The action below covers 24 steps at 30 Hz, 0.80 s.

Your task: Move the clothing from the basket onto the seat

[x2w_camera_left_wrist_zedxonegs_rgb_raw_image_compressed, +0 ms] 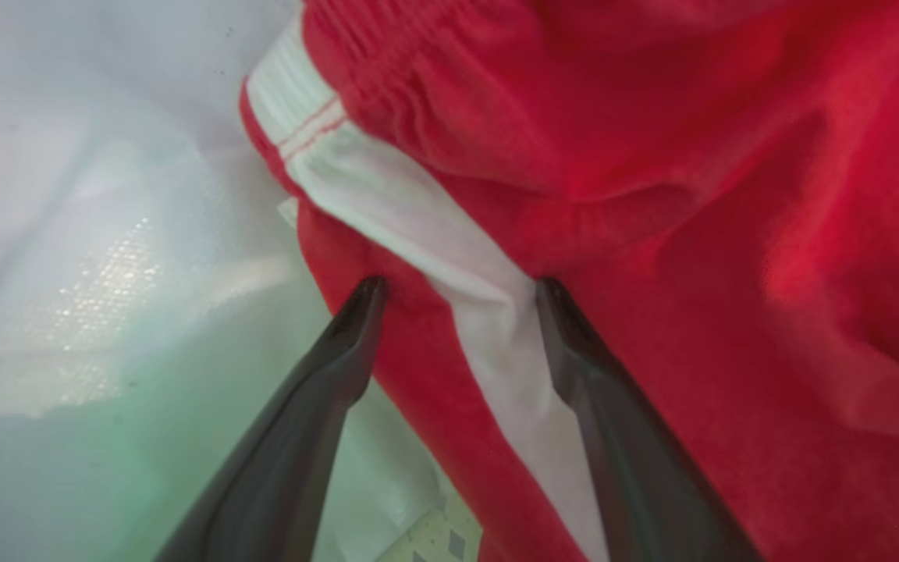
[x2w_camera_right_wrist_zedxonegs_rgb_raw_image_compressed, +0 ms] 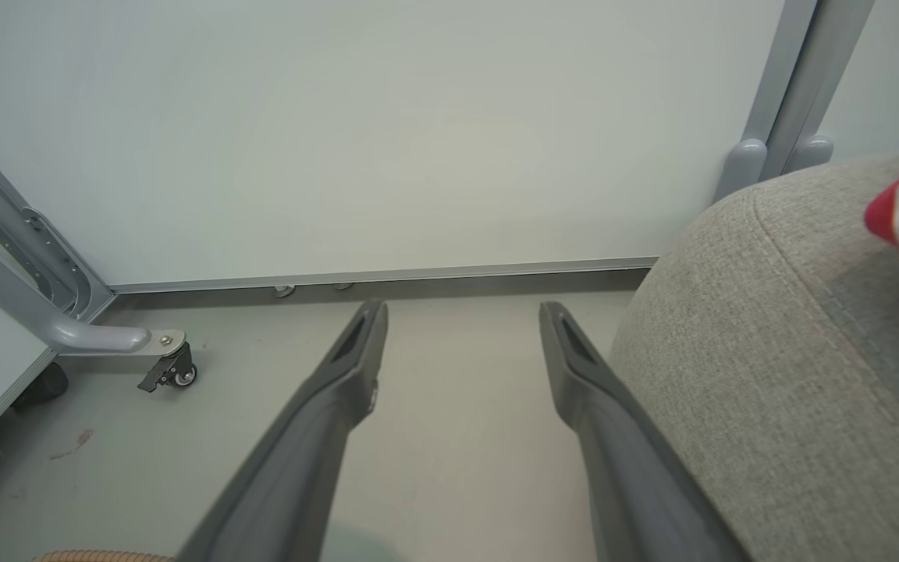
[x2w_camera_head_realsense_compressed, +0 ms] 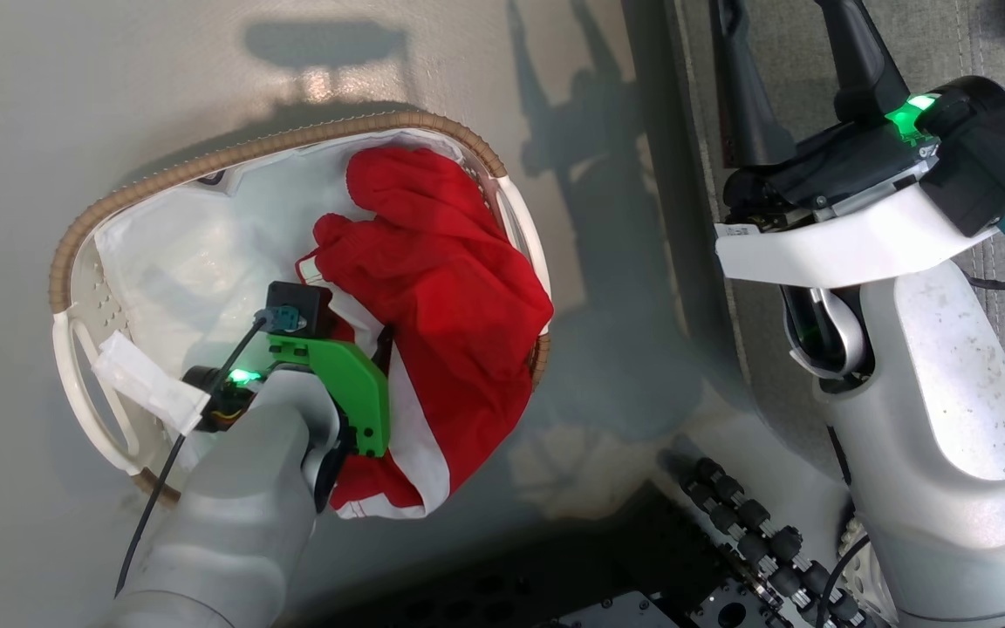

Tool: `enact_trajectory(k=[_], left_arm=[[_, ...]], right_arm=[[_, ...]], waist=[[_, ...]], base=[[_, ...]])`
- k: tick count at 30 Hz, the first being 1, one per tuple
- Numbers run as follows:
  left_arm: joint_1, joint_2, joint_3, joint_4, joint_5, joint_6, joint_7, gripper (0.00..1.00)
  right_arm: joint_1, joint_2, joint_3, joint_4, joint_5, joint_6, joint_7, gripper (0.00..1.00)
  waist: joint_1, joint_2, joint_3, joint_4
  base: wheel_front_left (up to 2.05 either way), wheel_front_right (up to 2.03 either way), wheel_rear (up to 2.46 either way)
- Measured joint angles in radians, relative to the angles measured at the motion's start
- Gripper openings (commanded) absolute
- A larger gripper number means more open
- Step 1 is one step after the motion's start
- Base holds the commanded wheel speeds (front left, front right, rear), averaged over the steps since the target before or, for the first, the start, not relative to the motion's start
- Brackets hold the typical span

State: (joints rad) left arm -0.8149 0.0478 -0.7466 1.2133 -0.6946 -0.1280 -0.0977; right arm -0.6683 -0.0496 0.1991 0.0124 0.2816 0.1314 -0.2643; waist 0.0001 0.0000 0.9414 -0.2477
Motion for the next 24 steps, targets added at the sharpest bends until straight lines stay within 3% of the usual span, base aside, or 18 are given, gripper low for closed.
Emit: enact_trajectory(k=[6, 7, 8, 9, 24], left_arm=[[0.006, 0.0, -0.067, -0.07, -0.066, 0.0, 0.009, 1.0], [0.006, 0.0, -0.079, -0.079, -0.079, 0.0, 0.012, 0.69], [0.006, -0.001, -0.095, -0.085, -0.089, 0.0, 0.016, 0.21], [0.007, 0.0, -0.106, -0.092, -0.104, 0.0, 0.014, 0.0], [0.062, 0.028, -0.278, -0.151, -0.253, 0.0, -0.118, 0.0]], right_arm=[[0.001, 0.0, -0.001, 0.001, 0.001, 0.0, 0.0, 1.0], [0.001, 0.0, -0.002, 0.002, 0.001, 0.0, 0.0, 1.0], [0.001, 0.0, -0.004, 0.003, 0.001, 0.0, 0.0, 1.0], [0.001, 0.0, -0.005, 0.004, 0.001, 0.0, 0.0, 1.0], [0.019, 0.0, -0.003, 0.073, 0.009, 0.0, 0.0, 1.0]], waist=[[0.0, 0.0, 0.0, 0.0], [0.0, 0.0, 0.0, 0.0], [0.0, 0.0, -0.002, 0.0], [0.0, 0.0, -0.003, 0.0], [0.0, 0.0, -0.105, -0.003]], base=[[0.0, 0.0, 0.0], [0.0, 0.0, 0.0], [0.0, 0.0, 0.0], [0.0, 0.0, 0.0], [0.0, 0.0, 0.0]])
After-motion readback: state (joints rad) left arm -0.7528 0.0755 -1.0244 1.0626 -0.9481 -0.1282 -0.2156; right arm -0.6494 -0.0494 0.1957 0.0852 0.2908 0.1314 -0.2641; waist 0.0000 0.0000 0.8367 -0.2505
